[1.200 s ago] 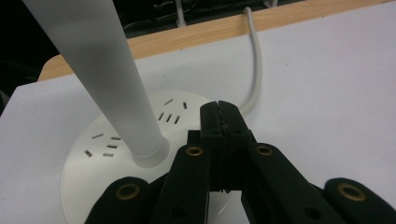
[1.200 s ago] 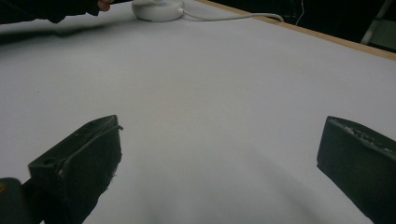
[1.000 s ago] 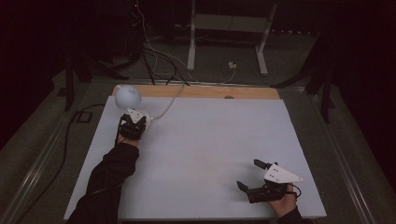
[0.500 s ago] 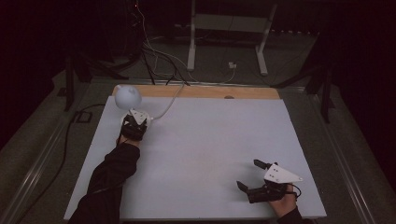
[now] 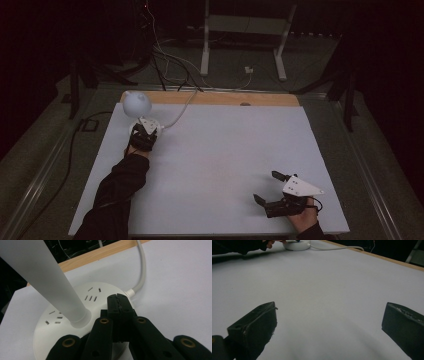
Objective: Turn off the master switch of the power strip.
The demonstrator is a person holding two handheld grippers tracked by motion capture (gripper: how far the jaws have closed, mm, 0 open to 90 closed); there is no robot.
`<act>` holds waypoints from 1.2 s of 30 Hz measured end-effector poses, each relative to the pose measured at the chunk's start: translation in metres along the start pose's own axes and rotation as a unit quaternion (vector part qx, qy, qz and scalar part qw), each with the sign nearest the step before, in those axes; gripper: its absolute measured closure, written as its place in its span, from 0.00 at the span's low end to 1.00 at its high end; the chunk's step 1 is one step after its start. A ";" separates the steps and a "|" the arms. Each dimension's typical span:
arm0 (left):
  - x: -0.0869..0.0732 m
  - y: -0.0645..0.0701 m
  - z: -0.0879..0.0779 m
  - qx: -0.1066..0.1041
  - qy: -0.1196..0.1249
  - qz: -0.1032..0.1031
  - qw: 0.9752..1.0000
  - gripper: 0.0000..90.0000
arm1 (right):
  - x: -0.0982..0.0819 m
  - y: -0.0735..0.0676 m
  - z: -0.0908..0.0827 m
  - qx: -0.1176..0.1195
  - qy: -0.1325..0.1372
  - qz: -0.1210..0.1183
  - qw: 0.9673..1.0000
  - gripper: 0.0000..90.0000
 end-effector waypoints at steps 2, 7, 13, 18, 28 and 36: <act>0.000 0.000 0.000 -0.001 -0.001 0.000 1.000 1.00 | 0.000 0.000 0.000 0.000 -0.001 -0.001 1.000 0.00; 0.000 0.001 0.000 0.001 0.000 0.009 1.000 1.00 | 0.000 0.000 0.001 0.001 -0.002 -0.002 1.000 0.00; 0.001 0.000 -0.001 -0.003 -0.012 0.011 1.000 1.00 | 0.000 -0.001 0.001 0.001 -0.002 -0.001 1.000 0.00; 0.002 0.000 -0.001 -0.004 -0.019 0.026 0.999 1.00 | -0.001 -0.001 0.001 0.001 -0.002 0.001 1.000 0.00; 0.005 0.003 -0.002 -0.012 -0.037 0.030 0.999 1.00 | 0.000 -0.002 0.002 0.002 -0.003 -0.001 1.000 0.00; 0.007 0.000 0.002 -0.009 -0.030 0.016 0.999 1.00 | 0.000 -0.001 0.001 0.002 -0.002 0.000 1.000 0.00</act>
Point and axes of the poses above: each handheld gripper's, and its own axes: z roughly forward along the jaws, x roughly out of its top, y roughly to its right, the point moved 5 cm from there along z, roughly forward along the jaws, and after that the axes turned 4 degrees about -y, right-handed, at the moved point
